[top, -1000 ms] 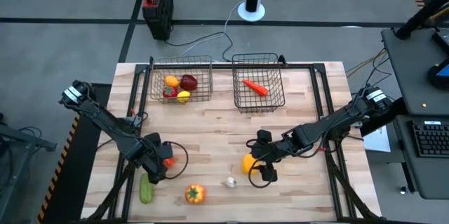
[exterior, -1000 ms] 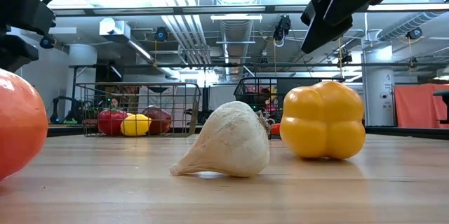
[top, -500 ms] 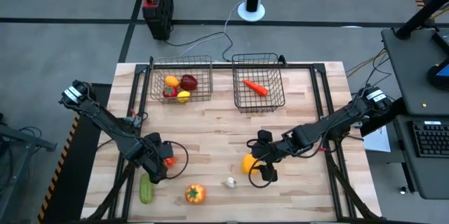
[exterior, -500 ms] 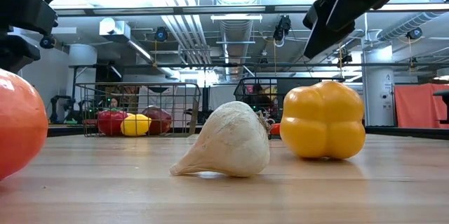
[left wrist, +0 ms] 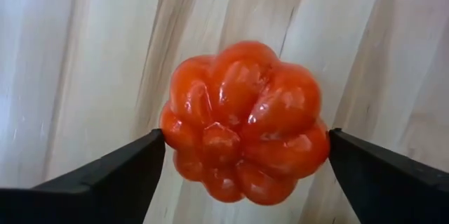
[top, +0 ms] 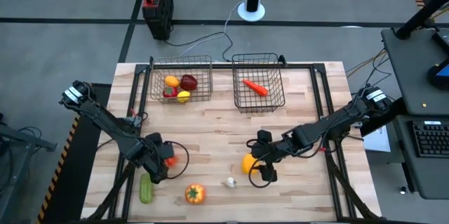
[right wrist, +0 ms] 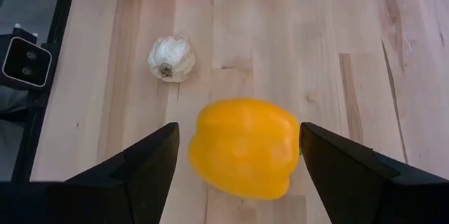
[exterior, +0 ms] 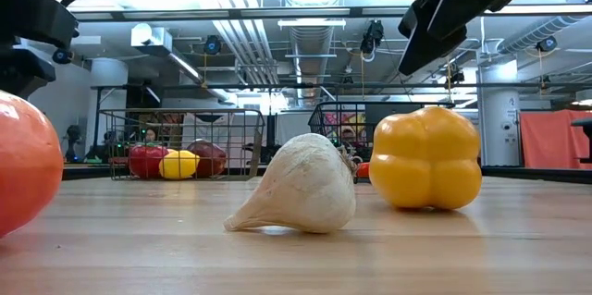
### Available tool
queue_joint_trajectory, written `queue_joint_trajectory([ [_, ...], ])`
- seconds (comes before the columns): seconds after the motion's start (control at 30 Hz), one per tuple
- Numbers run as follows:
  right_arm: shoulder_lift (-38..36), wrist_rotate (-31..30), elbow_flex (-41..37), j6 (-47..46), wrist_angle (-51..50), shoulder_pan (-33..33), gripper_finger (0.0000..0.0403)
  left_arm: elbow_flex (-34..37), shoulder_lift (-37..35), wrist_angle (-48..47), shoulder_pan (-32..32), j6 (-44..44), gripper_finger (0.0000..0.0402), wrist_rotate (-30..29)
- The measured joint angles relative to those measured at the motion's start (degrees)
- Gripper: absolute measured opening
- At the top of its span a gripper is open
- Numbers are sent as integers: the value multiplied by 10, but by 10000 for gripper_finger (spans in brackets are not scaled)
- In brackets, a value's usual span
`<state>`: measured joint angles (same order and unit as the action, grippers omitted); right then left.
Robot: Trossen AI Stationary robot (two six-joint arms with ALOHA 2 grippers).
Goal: Sort produce into baskets
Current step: Put the pumpkin into the black wire basket
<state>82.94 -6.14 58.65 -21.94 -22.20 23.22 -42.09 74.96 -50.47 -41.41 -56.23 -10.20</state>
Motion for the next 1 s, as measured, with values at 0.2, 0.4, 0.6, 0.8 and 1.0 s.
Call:
queue_joint_trajectory([
  [0.2, 0, 0, 0, 0, 2, 0, 288, 4, 0, 23, 2, 4, 367, -5],
  [0.4, 0, 0, 0, 0, 2, 0, 288, 10, 19, 39, 3, -7, 367, -10],
  [0.6, 0, 0, 0, -1, 3, 0, 288, 7, 42, 44, 4, -9, 368, -35],
  [0.8, 0, 0, -1, -1, 2, 0, 288, 4, 62, 49, 4, -12, 370, -57],
  [1.0, 0, 0, -1, -1, 2, 0, 288, 5, 59, 53, 4, -9, 370, -68],
])
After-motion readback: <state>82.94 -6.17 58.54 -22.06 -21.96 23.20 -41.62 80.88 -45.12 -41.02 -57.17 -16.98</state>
